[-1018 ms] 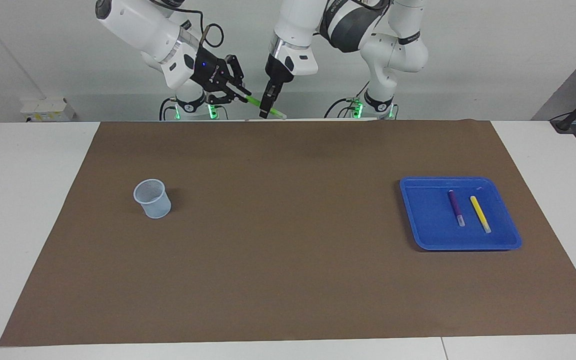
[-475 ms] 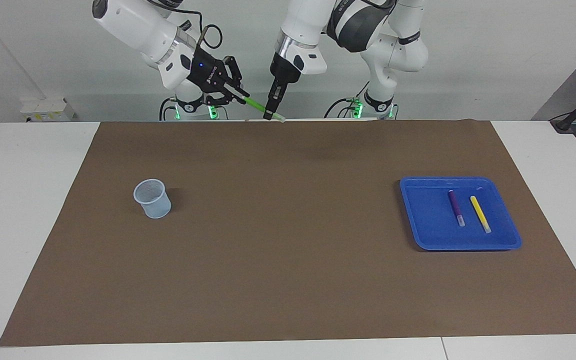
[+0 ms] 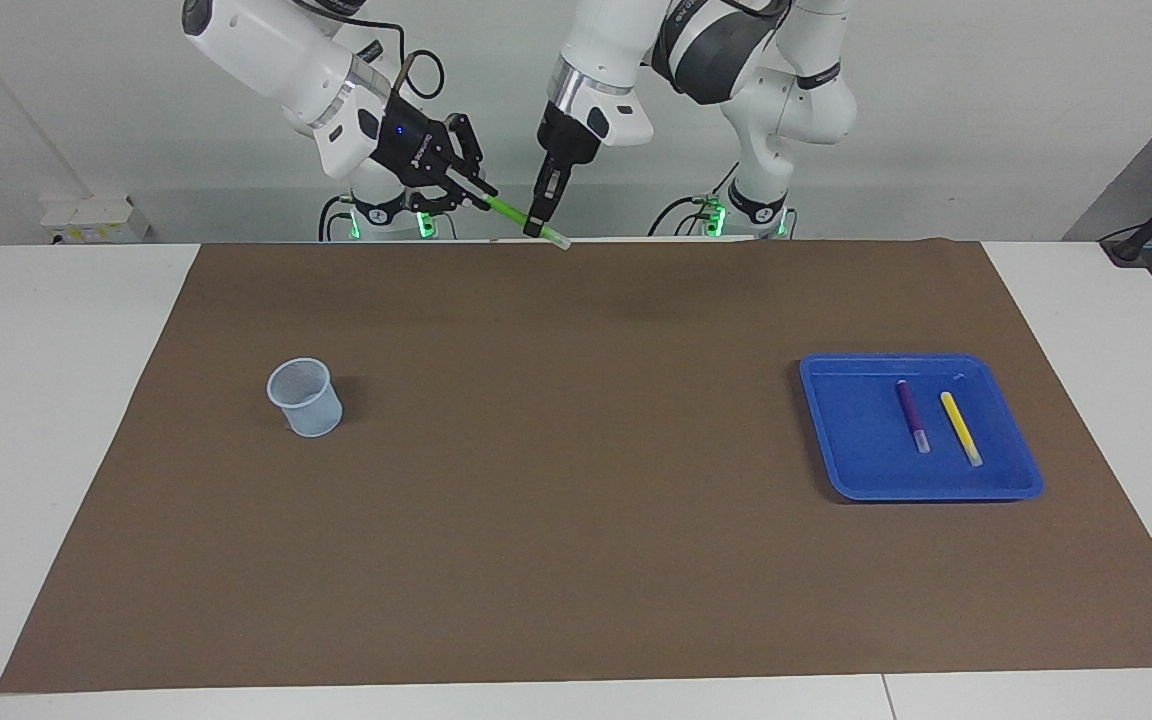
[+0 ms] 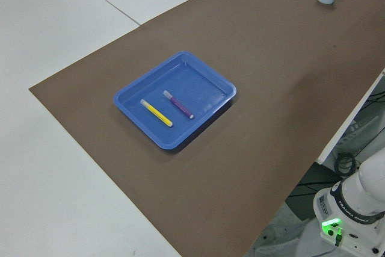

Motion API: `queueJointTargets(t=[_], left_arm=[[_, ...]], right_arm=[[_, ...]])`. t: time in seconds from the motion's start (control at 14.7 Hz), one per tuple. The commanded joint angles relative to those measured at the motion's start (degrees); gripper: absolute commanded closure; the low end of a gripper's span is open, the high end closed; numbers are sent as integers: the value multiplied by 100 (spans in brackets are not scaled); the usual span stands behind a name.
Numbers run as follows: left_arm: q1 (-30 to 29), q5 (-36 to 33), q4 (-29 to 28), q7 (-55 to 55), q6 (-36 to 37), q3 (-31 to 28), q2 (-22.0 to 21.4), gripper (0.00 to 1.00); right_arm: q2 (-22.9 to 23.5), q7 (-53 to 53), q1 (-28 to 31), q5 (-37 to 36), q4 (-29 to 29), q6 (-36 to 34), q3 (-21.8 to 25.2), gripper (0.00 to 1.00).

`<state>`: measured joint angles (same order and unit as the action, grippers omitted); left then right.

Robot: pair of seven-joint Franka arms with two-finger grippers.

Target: Right arm passes pens to left for tray arrangement

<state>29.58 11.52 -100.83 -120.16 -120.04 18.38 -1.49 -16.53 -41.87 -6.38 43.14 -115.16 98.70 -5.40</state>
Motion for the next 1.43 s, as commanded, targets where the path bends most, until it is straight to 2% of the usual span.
queueJointTargets(t=[0.0, 1.36], left_arm=[[38, -106, -77, -121, -37, 16, -71, 100], [65, -168, -77, -183, -37, 34, -71, 100]], right_arm=[[9, -67, 49, 1, 28, -8, -22, 100], [0, -49, 49, 1, 37, -9, -22, 100]])
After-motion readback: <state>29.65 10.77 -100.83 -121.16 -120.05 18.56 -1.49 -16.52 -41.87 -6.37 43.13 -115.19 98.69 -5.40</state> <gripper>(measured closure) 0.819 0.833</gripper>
